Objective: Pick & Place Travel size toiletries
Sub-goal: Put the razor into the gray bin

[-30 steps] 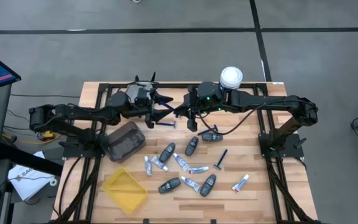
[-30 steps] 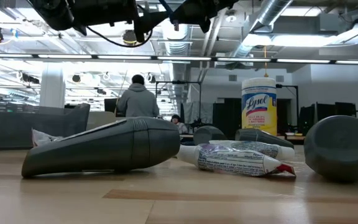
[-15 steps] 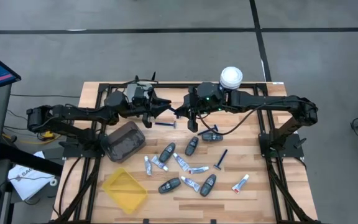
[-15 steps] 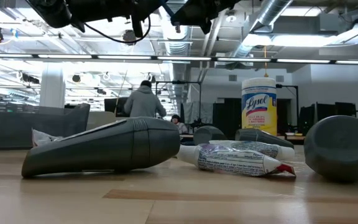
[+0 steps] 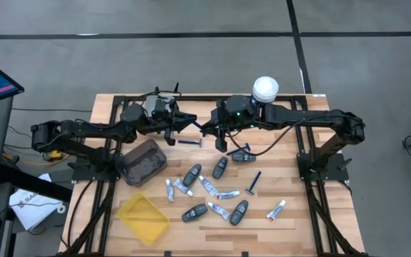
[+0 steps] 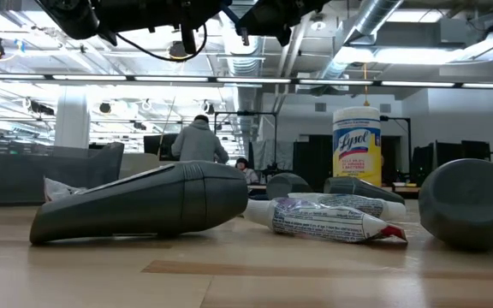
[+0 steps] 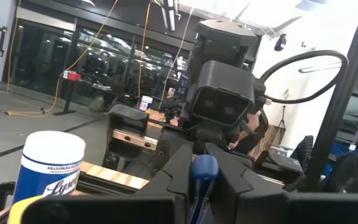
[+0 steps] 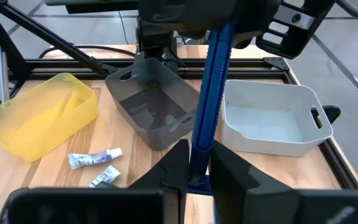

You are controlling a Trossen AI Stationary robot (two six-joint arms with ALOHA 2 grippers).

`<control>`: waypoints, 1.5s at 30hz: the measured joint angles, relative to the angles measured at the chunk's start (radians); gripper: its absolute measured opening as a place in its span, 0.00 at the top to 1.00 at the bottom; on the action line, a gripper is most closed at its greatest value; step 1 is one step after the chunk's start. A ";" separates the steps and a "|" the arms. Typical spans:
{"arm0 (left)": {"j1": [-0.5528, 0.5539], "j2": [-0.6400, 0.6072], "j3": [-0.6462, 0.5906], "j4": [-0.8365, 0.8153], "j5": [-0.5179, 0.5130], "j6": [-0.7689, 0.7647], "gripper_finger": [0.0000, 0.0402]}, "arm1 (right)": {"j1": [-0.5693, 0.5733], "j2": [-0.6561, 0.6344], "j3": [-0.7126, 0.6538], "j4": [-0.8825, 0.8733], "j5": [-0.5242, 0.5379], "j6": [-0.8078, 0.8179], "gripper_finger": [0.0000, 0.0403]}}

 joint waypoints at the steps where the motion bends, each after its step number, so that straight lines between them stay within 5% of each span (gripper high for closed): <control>1: 0.002 0.000 0.000 0.000 0.001 0.003 0.95 | 0.000 0.000 0.000 0.001 0.005 -0.001 0.86; 6: 0.023 0.001 0.000 -0.024 0.009 0.008 0.95 | -0.003 -0.010 0.020 0.006 0.011 0.021 0.76; 14: 0.070 -0.011 -0.001 -0.143 0.003 0.028 0.95 | -0.038 -0.025 0.078 -0.103 0.011 0.032 0.46; 18: 0.108 -0.029 -0.001 -0.281 -0.095 0.118 0.95 | -0.056 -0.026 0.128 -0.168 0.010 0.061 0.38; 28: 0.202 -0.171 0.000 -0.747 -0.622 0.228 0.93 | -0.073 -0.026 0.166 -0.293 0.012 0.047 0.41; 45: 0.299 -0.064 -0.064 -0.904 -0.627 0.169 0.89 | -0.166 -0.015 0.073 -0.351 0.013 0.082 0.46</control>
